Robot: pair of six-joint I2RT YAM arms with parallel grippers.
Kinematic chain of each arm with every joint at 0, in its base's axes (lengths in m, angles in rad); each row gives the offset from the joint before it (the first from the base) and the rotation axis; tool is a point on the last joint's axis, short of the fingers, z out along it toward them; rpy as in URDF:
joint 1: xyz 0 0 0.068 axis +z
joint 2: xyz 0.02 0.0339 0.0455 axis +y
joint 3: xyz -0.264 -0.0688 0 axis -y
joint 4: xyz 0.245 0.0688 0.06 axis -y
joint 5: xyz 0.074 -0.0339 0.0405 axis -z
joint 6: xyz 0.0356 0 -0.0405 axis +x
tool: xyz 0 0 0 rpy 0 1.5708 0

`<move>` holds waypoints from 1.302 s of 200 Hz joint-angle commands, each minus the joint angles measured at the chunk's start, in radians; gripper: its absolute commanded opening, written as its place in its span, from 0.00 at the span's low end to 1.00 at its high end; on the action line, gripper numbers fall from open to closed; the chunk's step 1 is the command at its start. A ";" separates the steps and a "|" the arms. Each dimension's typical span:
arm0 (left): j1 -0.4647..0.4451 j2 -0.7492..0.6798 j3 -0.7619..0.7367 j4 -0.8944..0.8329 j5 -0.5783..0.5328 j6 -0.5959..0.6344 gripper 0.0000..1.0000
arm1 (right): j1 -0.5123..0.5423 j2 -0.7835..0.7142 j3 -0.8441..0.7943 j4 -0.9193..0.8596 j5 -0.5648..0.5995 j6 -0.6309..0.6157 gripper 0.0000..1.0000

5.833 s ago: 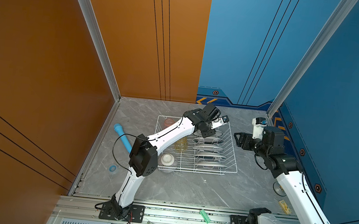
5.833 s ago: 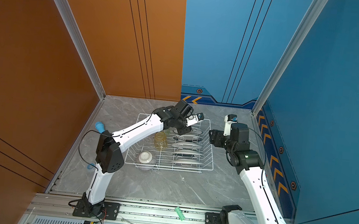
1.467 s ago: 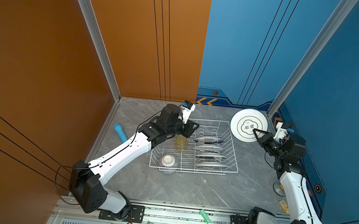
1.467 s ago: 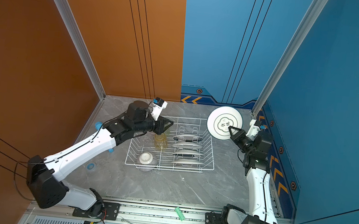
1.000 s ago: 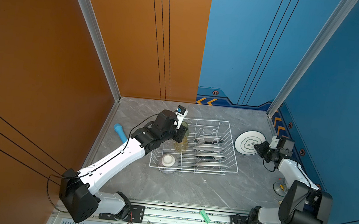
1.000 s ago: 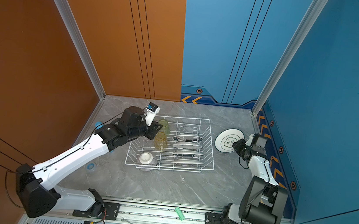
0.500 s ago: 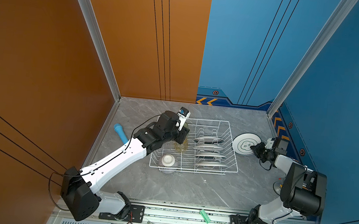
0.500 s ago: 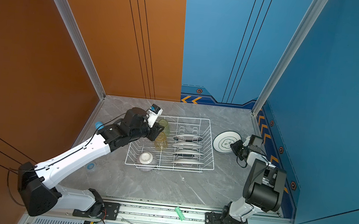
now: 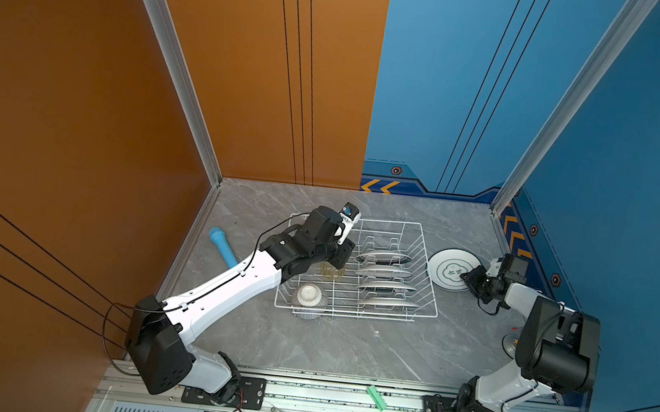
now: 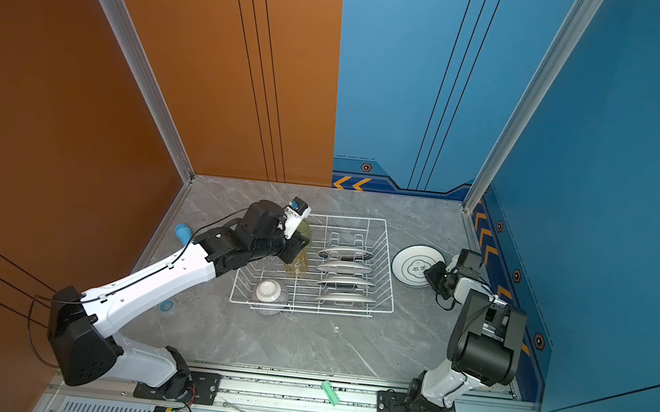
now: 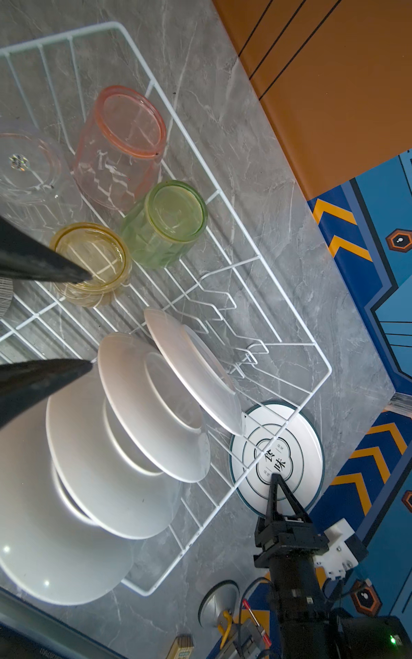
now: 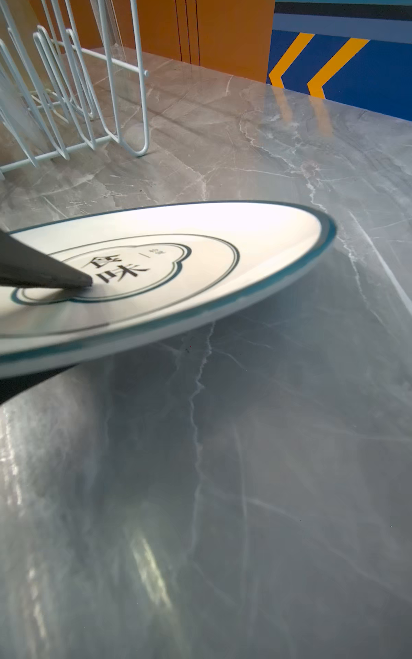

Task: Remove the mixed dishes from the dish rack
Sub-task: 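Carry the plate with the right gripper and lay it flat on the table, then grip the next white plate in the rack with the left gripper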

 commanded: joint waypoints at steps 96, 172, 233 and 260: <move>-0.032 0.068 0.065 -0.056 -0.041 0.049 0.38 | -0.008 -0.009 0.007 -0.165 0.136 -0.086 0.58; -0.086 0.195 0.184 -0.072 -0.063 0.178 0.41 | -0.001 -0.304 0.054 -0.381 0.268 -0.172 0.79; -0.140 0.388 0.386 -0.182 -0.151 0.339 0.45 | 0.185 -0.427 0.123 -0.445 0.284 -0.171 0.80; -0.142 0.443 0.451 -0.206 -0.136 0.363 0.45 | 0.242 -0.438 0.145 -0.450 0.300 -0.170 0.80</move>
